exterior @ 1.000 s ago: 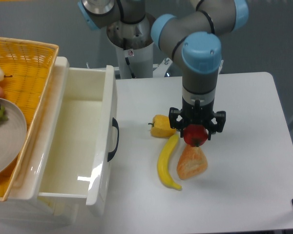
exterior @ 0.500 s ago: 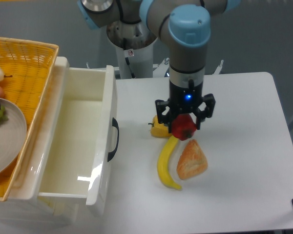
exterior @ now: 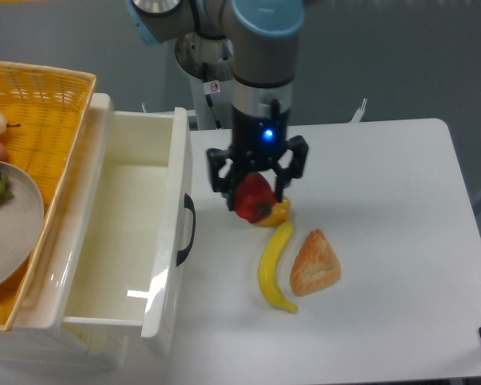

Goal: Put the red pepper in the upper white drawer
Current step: 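Carry the red pepper toward the open white drawer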

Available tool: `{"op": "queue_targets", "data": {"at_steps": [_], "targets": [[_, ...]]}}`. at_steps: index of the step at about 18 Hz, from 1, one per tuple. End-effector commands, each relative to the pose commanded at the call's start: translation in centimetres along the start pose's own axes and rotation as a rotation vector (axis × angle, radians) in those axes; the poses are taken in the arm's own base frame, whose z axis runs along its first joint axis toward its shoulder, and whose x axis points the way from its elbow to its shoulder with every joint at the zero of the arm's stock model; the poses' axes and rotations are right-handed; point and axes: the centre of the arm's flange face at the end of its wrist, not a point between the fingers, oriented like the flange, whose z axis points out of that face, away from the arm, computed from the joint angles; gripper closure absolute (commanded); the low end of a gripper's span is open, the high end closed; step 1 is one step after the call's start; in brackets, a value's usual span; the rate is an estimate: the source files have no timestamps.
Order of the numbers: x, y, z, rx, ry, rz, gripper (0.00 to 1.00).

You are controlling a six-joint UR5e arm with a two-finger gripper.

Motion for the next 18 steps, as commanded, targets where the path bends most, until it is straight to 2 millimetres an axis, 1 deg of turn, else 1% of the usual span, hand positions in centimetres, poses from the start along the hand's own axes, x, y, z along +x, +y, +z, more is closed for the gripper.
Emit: {"op": "queue_targets", "data": {"at_steps": [1, 3, 7, 10, 12, 15, 18], "targets": [[0.3, 0.2, -0.4, 0.004, 0.011, -0.01, 0.56], [0.5, 0.3, -0.6, 0.0, 0.024, -0.032, 0.56], [0.6, 0.4, -0.6, -0.005, 0.046, -0.09, 0.56], [1.2, 0.6, -0.6, -0.01, 0.068, -0.143, 0.56], [1.6, 0.7, -0.4, -0.018, 0.087, -0.165, 0.56], [1.8, 0.7, -0.2, -0.026, 0.094, -0.202, 0.56], [3.2, 1.1, 0.8, -0.05, 0.1, -0.198, 0.56]]}}
